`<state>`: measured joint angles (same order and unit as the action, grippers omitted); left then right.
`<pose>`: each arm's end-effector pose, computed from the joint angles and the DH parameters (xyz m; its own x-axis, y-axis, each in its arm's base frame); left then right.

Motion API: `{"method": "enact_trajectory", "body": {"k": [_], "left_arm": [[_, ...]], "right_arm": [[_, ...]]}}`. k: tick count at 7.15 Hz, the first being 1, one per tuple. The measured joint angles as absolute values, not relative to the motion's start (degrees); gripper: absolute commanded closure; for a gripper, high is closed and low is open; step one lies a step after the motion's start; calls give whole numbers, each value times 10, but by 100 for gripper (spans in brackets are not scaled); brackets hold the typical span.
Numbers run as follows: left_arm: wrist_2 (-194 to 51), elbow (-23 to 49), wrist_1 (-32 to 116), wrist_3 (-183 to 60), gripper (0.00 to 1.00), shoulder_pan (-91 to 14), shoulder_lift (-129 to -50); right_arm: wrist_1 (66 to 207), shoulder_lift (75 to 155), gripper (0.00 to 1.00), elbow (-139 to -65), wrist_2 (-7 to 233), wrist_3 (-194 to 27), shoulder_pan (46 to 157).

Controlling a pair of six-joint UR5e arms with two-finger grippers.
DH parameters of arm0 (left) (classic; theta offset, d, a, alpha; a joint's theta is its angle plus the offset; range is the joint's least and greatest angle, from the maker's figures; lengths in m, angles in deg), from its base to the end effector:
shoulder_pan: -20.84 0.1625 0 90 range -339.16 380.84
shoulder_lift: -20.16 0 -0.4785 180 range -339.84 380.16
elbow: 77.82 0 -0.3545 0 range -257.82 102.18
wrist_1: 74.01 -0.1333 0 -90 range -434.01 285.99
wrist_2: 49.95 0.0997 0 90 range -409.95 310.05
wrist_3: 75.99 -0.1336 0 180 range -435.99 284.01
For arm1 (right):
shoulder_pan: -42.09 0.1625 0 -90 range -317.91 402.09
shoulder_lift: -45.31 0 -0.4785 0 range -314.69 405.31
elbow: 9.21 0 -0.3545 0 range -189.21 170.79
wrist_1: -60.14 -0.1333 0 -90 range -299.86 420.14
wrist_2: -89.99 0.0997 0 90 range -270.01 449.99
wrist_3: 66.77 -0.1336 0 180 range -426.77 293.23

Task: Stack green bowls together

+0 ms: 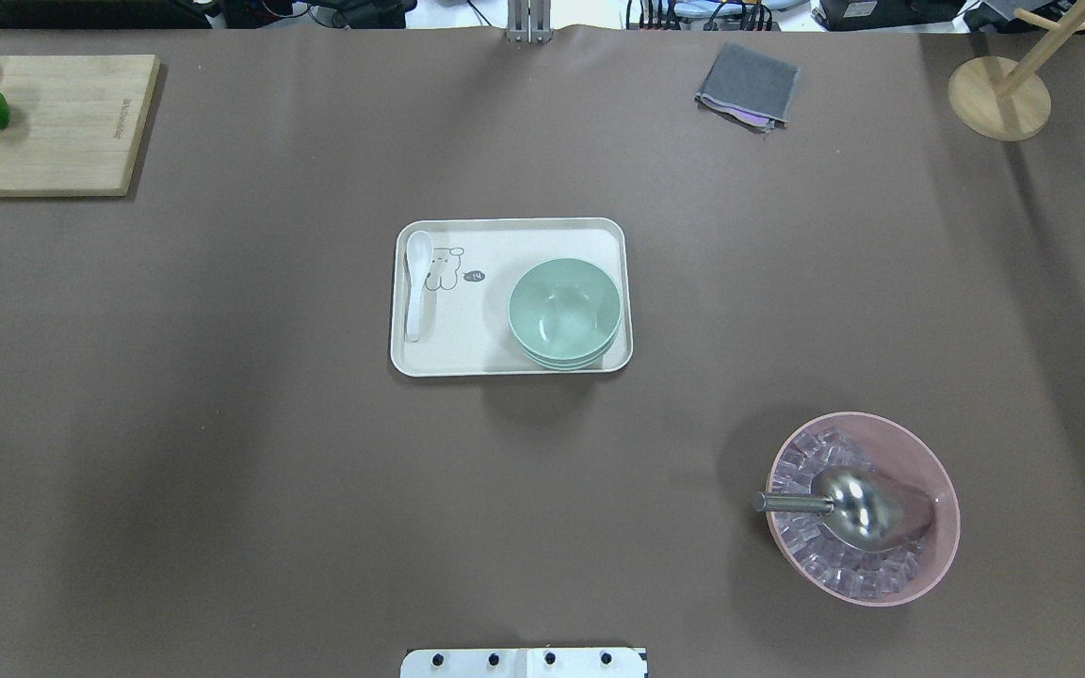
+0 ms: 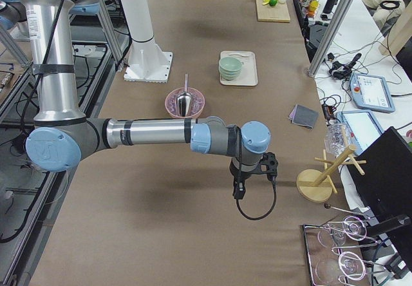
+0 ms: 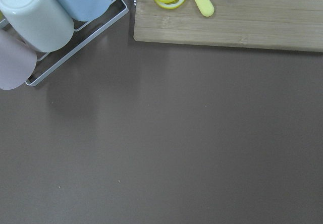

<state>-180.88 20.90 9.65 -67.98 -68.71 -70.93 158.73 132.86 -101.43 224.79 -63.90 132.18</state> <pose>-0.0421 -0.4644 0.6752 0.7489 -0.0939 -0.6560 0.0975 0.9947 -0.0312 0.0399 -0.4667 0.7131 0.7087 -0.0007 0.7055 0.0340 0.9989 -0.0331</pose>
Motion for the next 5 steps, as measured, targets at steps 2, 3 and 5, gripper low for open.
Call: {"method": "enact_trajectory", "body": {"k": [2, 3, 5], "left_arm": [[-1810, 186, 127, -678, 2, -686, -709], [-1810, 184, 131, -678, 2, -686, -710], [-1810, 181, 131, -677, 2, -686, -713]], "right_arm": [[1589, 1333, 0, -1024, 2249, -640, 1325], [1589, 1332, 0, -1025, 2249, -642, 1325], [1589, 1331, 0, -1029, 2249, -644, 1325]]}}
